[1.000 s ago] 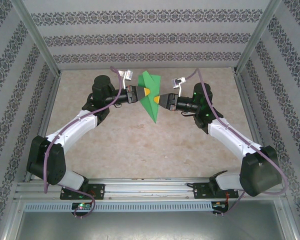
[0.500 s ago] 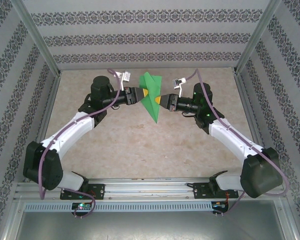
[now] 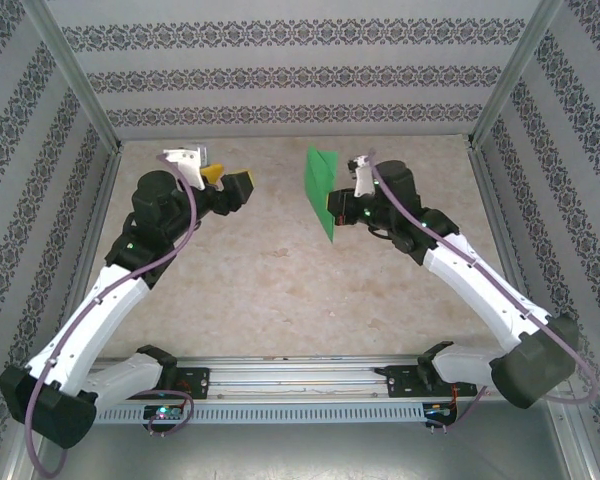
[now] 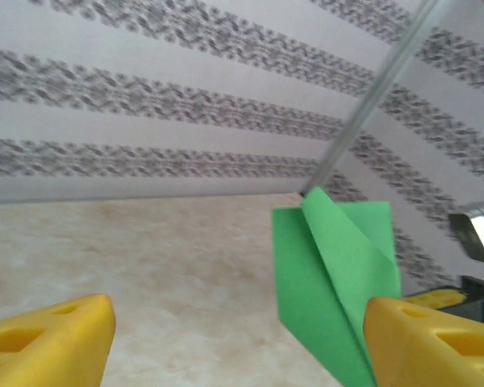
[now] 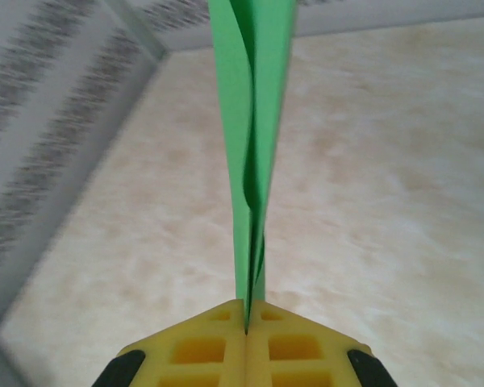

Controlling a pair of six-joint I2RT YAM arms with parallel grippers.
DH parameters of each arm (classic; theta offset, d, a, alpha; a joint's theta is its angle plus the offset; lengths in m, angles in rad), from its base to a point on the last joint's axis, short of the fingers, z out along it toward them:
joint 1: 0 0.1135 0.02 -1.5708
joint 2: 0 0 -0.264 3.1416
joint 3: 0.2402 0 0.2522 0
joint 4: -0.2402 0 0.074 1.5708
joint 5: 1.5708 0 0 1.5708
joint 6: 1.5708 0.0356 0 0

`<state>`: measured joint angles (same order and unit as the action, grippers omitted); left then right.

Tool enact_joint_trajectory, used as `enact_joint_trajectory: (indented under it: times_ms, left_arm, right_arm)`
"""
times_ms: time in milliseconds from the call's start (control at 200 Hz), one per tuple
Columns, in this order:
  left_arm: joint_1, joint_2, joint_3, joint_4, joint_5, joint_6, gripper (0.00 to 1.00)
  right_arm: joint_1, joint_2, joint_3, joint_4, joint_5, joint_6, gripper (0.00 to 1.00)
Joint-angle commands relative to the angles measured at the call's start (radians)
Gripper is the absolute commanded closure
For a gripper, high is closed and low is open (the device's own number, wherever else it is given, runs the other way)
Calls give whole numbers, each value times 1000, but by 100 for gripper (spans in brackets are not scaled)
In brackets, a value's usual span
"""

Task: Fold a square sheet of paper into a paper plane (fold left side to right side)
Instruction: Turn over the paper at the center of the table.

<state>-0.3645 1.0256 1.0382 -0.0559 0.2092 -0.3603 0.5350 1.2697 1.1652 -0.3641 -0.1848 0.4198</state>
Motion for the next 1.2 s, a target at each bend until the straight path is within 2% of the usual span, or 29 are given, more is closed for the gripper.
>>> enact_joint_trajectory:
  times_ms: [0, 95, 220, 325, 470, 699, 929, 1079, 1194]
  left_arm:
    - [12, -57, -21, -75, -172, 73, 17]
    - [13, -102, -50, -66, -250, 72, 15]
    - [15, -126, -60, -82, -291, 81, 13]
    - [17, -128, -58, -102, -292, 79, 13]
    - [16, -133, -69, -111, -292, 64, 14]
    - [19, -127, -74, -137, -268, 51, 16]
    - [21, -107, -80, -130, -238, 35, 16]
    - [20, -81, -72, -122, -206, 27, 16]
    - [19, -48, -73, -112, -171, -6, 16]
  right_arm:
    - [78, 94, 111, -311, 431, -104, 100]
    - [127, 200, 191, -448, 617, -90, 100]
    - [174, 340, 255, -545, 765, -73, 100]
    - [209, 455, 294, -585, 834, -55, 100]
    - [227, 625, 365, -630, 851, -21, 100]
    - [231, 829, 453, -652, 813, 13, 100]
    - [229, 863, 457, -623, 663, 45, 78]
    - [212, 780, 420, -585, 578, 66, 61]
    - [177, 670, 350, -526, 472, 92, 53]
